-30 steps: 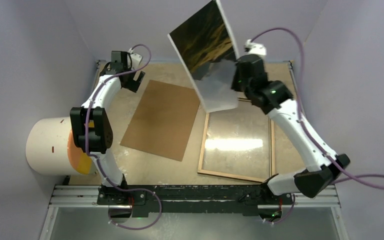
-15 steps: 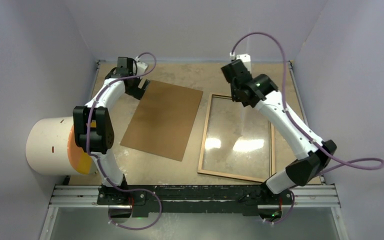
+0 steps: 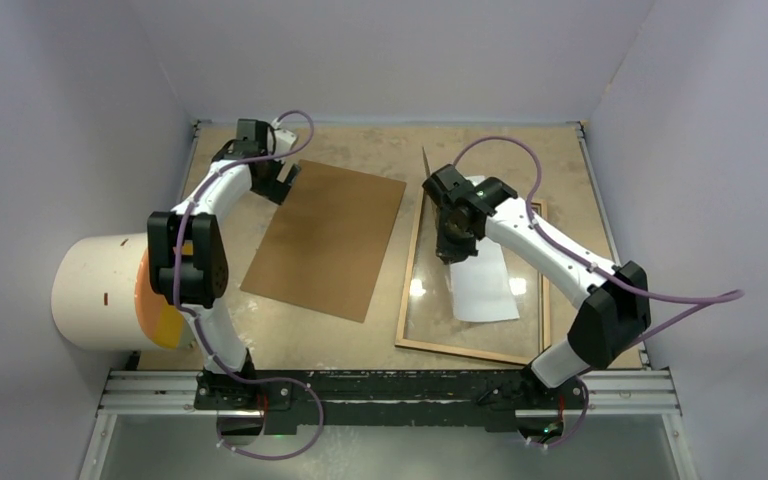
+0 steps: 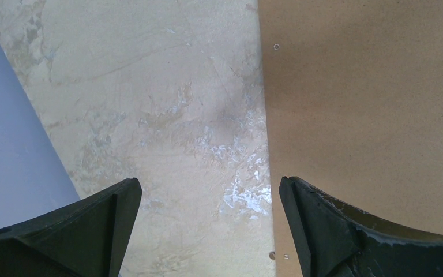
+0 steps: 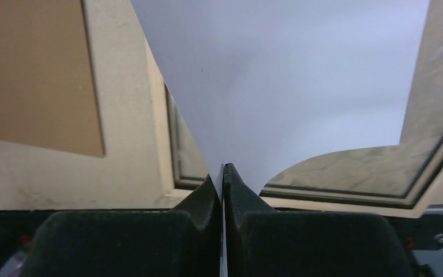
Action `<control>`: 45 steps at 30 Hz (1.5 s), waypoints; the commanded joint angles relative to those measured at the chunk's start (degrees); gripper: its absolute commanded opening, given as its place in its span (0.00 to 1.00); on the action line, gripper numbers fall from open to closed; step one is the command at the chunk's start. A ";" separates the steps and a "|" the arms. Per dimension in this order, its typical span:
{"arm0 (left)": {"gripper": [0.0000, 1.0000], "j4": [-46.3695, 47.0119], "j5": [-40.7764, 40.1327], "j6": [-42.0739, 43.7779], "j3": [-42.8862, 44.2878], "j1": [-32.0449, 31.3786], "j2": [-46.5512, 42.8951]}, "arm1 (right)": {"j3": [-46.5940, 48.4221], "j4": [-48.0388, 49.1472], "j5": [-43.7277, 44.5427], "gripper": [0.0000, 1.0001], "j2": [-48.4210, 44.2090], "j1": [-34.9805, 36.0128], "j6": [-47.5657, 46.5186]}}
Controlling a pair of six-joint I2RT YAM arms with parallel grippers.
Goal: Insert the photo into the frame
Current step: Turn over the photo from the photo frame.
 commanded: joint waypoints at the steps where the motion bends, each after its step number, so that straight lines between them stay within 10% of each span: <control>1: 1.00 1.72 0.21 -0.13 -0.53 -0.49 -2.80 | -2.43 2.43 -7.52 0.00 -0.19 -0.10 14.92; 17: 1.00 2.18 1.34 0.60 -1.06 -0.81 -2.60 | -10.64 -3.45 -1.35 0.00 -6.75 -0.12 23.27; 45: 1.00 2.08 0.82 0.93 -1.50 -1.17 -2.13 | -12.20 -1.66 4.39 0.00 -0.47 0.05 3.42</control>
